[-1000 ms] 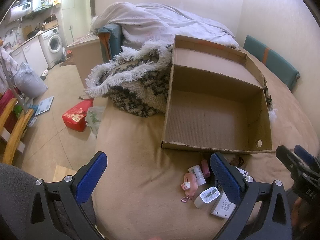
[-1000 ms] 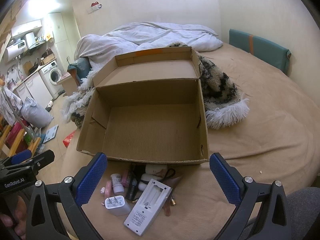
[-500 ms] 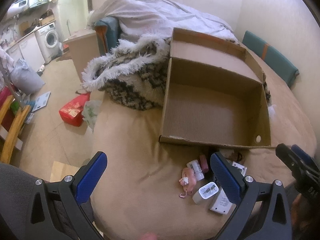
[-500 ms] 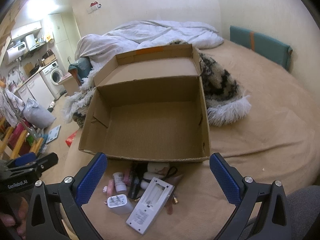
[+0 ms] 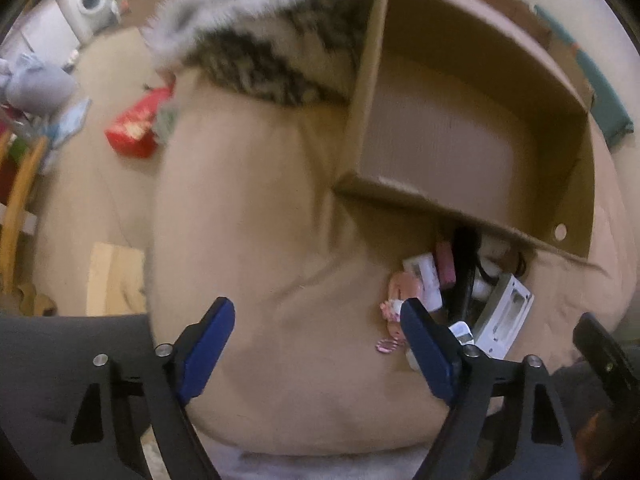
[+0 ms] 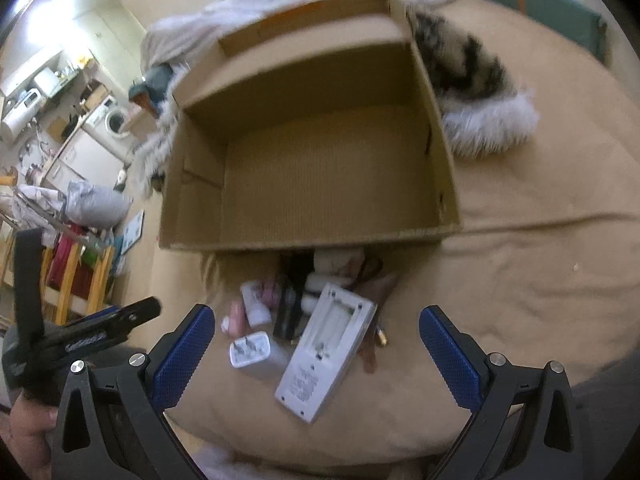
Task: Organize rigid objects
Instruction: 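Grasp the pink Hello Kitty case with the left tool while the right tool grasps the white battery charger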
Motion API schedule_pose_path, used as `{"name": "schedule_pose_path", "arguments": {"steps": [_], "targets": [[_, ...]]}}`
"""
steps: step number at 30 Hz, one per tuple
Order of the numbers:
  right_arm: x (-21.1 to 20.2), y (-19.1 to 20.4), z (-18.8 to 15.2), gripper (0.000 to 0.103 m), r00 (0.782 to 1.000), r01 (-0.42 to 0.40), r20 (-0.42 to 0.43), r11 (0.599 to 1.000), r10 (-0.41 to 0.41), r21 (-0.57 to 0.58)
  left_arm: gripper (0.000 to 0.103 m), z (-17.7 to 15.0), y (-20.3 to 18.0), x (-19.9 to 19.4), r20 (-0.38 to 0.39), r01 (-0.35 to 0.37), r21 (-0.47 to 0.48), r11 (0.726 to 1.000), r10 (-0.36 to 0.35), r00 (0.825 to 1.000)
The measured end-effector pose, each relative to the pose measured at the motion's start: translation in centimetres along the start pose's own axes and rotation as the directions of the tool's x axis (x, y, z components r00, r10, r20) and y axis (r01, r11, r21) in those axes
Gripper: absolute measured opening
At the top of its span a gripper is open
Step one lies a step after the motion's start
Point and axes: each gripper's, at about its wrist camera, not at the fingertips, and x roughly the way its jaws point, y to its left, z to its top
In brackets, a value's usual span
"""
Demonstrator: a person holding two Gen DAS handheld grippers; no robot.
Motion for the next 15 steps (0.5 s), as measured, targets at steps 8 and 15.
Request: {"name": "schedule_pose_path", "arguments": {"steps": [8,15], "targets": [[4.8,-3.6,-0.9,0.076,0.97,-0.062,-0.215,0.969,0.115,0.24,0.067,0.6,-2.9,4.9,-0.132,0.023,0.01,1.0,-0.021,0.991],[8.0,-3.3,-2.3,0.071,0.935,-0.046,-0.326,0.96,0.139,0.277,0.064,0.4,-3.6,7.2,-0.163,0.031,0.014,0.999,-0.028,0.986]]}}
